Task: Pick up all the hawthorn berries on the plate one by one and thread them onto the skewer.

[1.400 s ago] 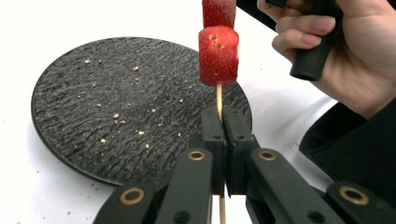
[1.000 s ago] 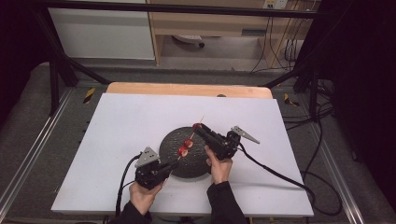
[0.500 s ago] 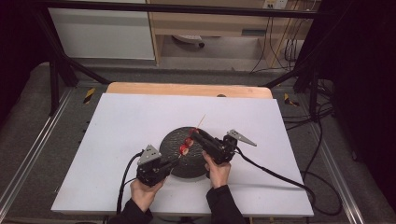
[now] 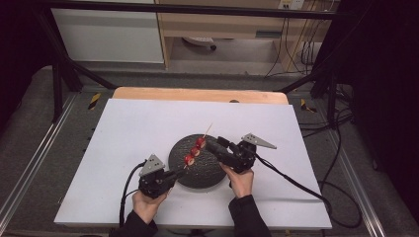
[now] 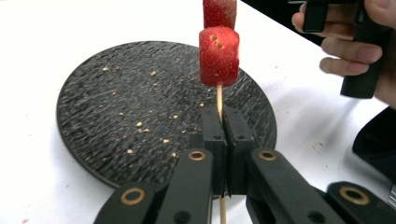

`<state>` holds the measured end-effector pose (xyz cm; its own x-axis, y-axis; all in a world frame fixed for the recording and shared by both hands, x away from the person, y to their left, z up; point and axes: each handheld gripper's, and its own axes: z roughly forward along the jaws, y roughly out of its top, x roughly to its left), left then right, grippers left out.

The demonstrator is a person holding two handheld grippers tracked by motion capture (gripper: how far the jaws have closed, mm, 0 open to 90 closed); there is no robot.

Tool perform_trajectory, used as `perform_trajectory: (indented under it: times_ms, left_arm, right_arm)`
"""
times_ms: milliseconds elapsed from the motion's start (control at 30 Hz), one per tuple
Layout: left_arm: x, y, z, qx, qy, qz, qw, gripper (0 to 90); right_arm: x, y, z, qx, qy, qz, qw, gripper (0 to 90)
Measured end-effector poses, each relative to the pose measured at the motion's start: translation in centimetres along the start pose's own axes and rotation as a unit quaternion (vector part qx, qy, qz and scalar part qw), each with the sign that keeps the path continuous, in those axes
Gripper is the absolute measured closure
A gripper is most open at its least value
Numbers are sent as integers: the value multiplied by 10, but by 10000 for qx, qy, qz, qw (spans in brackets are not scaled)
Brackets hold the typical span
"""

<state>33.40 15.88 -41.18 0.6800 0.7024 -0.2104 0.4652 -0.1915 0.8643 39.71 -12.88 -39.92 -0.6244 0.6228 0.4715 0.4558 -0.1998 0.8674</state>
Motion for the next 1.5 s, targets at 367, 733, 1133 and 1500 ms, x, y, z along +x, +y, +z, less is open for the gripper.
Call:
perform_trajectory:
  times_ms: [367, 733, 1133, 1500]
  left_arm:
    - [9, -3, -9, 162, -15, 166, 9997, 882]
    - [18, 1, -16, 348, -3, 277, 9990, 882]
    - [26, 17, -15, 739, 42, 530, 9958, 881]
    - [31, 30, 2, 1108, 164, 623, 9918, 882]
  right_arm:
    - [-12, 3, -17, 870, -443, -1019, 9900, 60]
    - [-33, -7, -47, 1565, -687, -1345, 9761, 22]
    - [-56, -21, -77, 1864, -866, -1261, 9705, 18]
    - [-67, -29, -97, 1940, -936, -1205, 9691, 11]
